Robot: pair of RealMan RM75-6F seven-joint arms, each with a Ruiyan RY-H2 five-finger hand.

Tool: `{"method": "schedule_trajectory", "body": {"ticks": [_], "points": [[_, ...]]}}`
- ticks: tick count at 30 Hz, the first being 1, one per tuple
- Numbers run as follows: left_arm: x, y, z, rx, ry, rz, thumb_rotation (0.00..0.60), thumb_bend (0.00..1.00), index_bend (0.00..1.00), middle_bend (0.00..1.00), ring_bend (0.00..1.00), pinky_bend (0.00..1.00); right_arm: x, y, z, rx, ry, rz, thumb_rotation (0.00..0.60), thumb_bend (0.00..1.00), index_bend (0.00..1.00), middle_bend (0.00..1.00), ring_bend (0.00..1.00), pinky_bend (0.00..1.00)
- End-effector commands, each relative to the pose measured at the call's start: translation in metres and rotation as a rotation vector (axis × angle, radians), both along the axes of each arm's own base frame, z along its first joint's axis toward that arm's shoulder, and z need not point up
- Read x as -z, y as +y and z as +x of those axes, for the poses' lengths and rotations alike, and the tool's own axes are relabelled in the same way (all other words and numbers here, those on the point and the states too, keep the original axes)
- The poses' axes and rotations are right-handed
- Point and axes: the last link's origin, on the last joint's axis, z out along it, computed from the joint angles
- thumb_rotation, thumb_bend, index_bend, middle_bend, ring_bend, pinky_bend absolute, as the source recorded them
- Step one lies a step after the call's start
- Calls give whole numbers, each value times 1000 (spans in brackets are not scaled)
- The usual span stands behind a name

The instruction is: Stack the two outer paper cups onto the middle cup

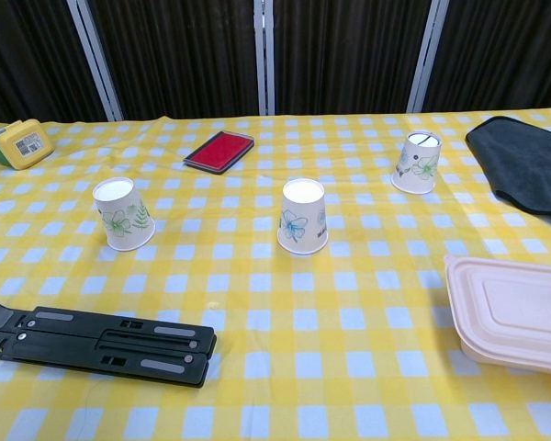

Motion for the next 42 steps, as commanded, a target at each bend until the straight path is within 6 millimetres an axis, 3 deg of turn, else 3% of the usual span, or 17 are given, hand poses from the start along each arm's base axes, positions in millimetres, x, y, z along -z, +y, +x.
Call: {"method": "schedule_trajectory", "body": {"ticks": [1,5,9,12,16,20,29,42], "points": [[-1,2,0,-2,-3,10,600,113,0,0,0,0,-3,-13,4,-5,-19,-12,600,92,149,2,0,77],[1,7,0,6,-9,25,600,113,0,0,0,0,-4,-38,20,-32,-16,0,600,93,267,60,0,124],[2,14,-3,14,-12,45,600,113,0,0,0,0,0,-94,59,-80,30,42,600,106,335,107,0,148],[1,16,-5,17,-18,58,600,113,0,0,0,0,8,-127,80,-71,47,85,600,111,341,102,0,148],[-1,18,-7,21,-23,68,600,113,0,0,0,0,32,-183,110,-18,68,206,600,121,305,61,0,140],[-2,21,-9,15,-29,66,600,112,0,0,0,0,53,-214,123,32,88,267,600,151,299,53,0,134],[-6,27,-14,-3,-41,90,600,112,0,0,0,0,88,-256,140,85,108,313,600,176,287,53,0,134],[-7,32,-17,-10,-63,94,600,98,0,0,0,0,114,-274,135,135,177,384,600,178,213,18,0,122]]}}
